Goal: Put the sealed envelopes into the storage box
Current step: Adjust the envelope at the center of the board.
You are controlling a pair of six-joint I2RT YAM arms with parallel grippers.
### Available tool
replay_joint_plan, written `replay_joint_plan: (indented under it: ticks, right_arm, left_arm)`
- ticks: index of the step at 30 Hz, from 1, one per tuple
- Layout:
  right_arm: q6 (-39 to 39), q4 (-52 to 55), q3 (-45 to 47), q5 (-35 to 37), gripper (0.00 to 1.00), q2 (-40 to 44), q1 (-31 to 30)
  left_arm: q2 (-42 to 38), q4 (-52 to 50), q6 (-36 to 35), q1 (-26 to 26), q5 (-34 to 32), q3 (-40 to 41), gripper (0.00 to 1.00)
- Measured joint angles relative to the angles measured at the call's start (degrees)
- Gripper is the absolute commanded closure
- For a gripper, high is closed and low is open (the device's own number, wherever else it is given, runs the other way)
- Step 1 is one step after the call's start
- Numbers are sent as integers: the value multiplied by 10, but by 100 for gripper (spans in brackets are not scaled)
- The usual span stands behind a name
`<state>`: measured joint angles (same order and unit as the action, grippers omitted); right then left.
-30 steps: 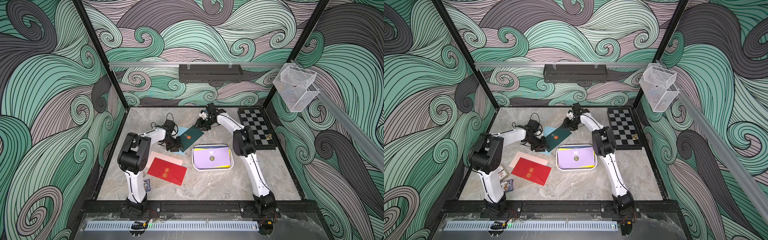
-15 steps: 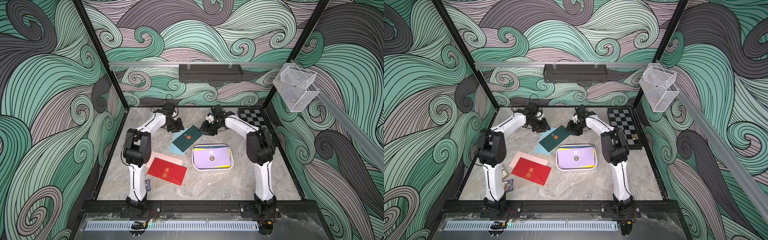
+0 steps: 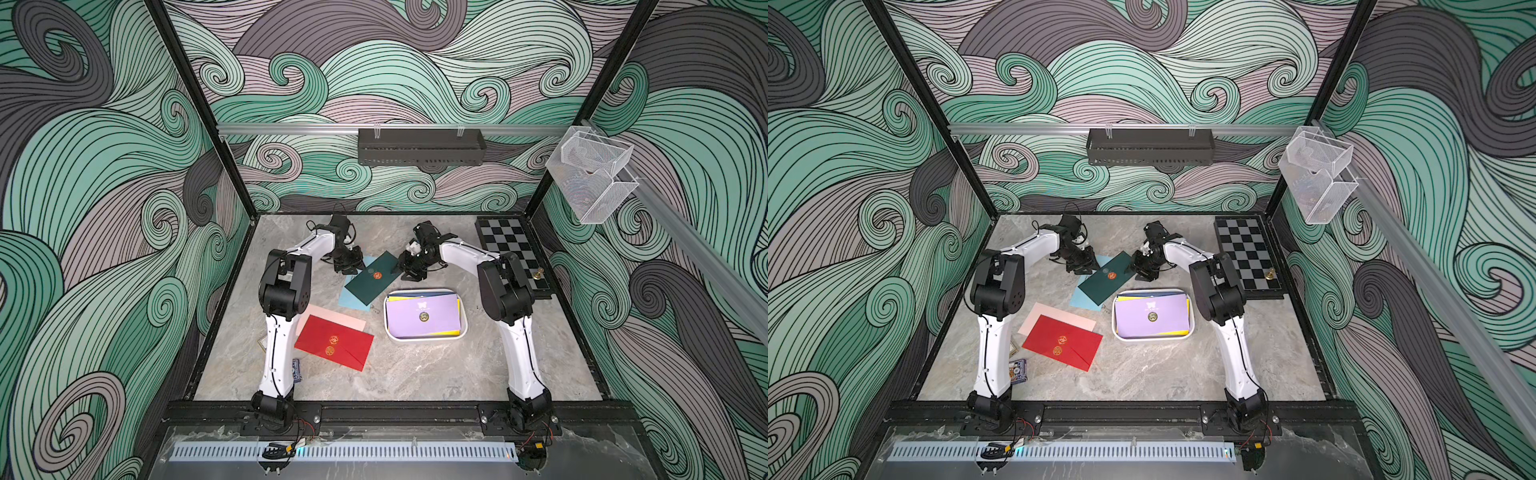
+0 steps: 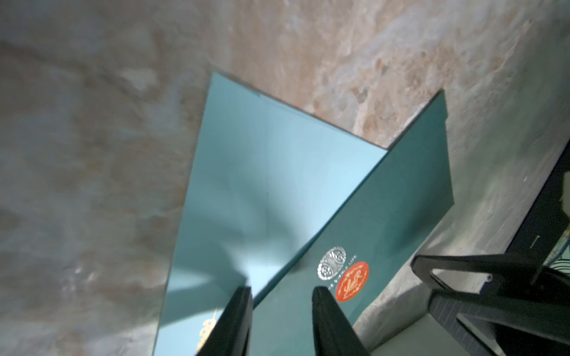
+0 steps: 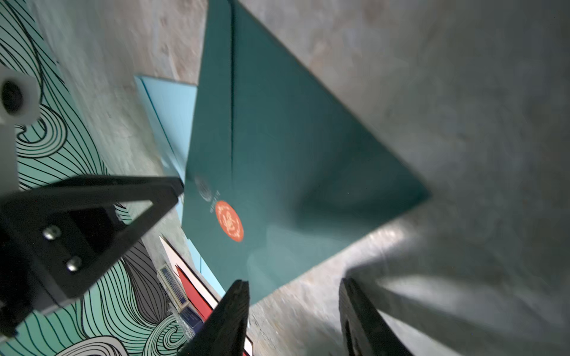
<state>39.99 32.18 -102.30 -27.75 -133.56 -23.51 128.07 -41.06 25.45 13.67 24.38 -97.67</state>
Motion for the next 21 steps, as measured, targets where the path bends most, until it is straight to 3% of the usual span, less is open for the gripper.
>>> replay_joint_plan:
  ticks: [7,11,15,21]
  right_arm:
    - [12,-9,-134,-35,49,-90,0]
    - [15,-12,-196,-59,49,-129,-4]
    - [10,-11,-193,-59,49,-127,-10]
    - [-9,1,-108,-24,49,-68,-12]
  left_arm:
    - [-68,40,15,0,40,122,62]
    - [-77,49,20,0,51,139,62]
    - [-77,49,26,-1,53,139,61]
    - [-77,51,35,-1,52,139,61]
